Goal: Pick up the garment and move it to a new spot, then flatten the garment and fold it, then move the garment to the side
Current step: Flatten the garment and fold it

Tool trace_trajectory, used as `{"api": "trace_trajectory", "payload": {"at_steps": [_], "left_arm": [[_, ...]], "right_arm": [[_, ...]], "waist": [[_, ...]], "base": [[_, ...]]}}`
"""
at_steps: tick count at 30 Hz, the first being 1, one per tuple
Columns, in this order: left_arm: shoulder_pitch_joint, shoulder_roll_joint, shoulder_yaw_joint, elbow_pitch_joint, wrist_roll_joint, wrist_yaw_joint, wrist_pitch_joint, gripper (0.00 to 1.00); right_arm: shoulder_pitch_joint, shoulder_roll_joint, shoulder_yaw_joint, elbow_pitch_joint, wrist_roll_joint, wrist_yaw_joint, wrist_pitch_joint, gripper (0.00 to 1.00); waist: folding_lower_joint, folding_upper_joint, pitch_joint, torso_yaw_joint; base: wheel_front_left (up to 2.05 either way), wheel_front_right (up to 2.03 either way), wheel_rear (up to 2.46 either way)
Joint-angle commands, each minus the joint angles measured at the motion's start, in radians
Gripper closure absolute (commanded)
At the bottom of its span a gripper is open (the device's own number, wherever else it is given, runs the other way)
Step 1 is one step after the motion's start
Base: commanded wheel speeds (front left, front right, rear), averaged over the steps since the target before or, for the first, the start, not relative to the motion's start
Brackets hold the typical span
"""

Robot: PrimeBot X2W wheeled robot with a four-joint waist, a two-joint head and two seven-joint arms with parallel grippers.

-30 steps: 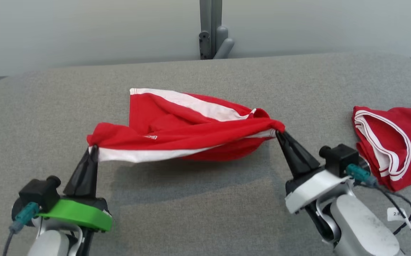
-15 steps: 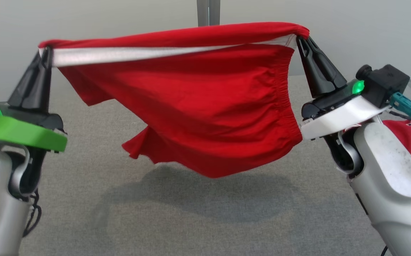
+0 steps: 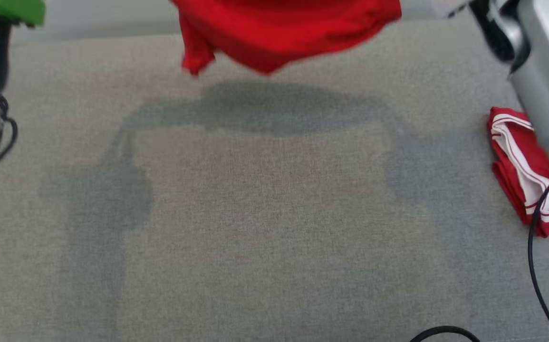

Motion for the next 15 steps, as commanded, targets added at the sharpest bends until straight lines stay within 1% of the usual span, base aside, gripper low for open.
{"api": "trace_trajectory", "payload": {"at_steps": [1,4,7,9,11,15], "left_arm": [[-0.054,-0.008,0.002,0.015,0.018,0.01,-0.02,1.0],[-0.163,-0.026,0.009,0.057,0.065,0.021,-0.053,1.0],[-0.187,-0.059,0.038,0.075,0.079,0.013,-0.059,1.0],[-0.129,-0.086,0.048,0.091,0.088,-0.003,-0.059,1.0],[-0.057,-0.113,0.062,0.107,0.083,-0.012,-0.059,1.0],[0.125,-0.192,0.097,0.173,0.029,-0.028,-0.059,1.0]], "right_arm": [[-0.047,-0.002,-0.025,0.03,-0.022,-0.002,-0.013,1.0],[-0.156,-0.001,-0.073,0.108,-0.117,-0.003,-0.027,1.0],[-0.179,0.013,-0.113,0.1,-0.191,-0.002,-0.027,1.0],[-0.116,0.021,-0.1,0.112,-0.209,-0.002,-0.027,1.0],[-0.053,0.019,-0.05,0.136,-0.219,-0.002,-0.028,1.0],[0.099,0.016,0.059,0.191,-0.156,-0.002,-0.028,1.0]], "waist": [[-0.0001,0.0,0.181,0.01],[-0.0001,0.0,0.213,0.022],[-0.0001,0.0,0.229,0.035],[-0.0001,0.0,0.232,0.039],[-0.0001,0.0,0.232,0.041],[-0.0001,0.0,0.228,0.046]], "base": [[0.0,0.0,0.0],[0.0,0.0,0.0],[0.0,0.0,0.0],[0.0,0.0,0.0],[0.0,0.0,0.0],[0.0,0.0,0.0]]}}
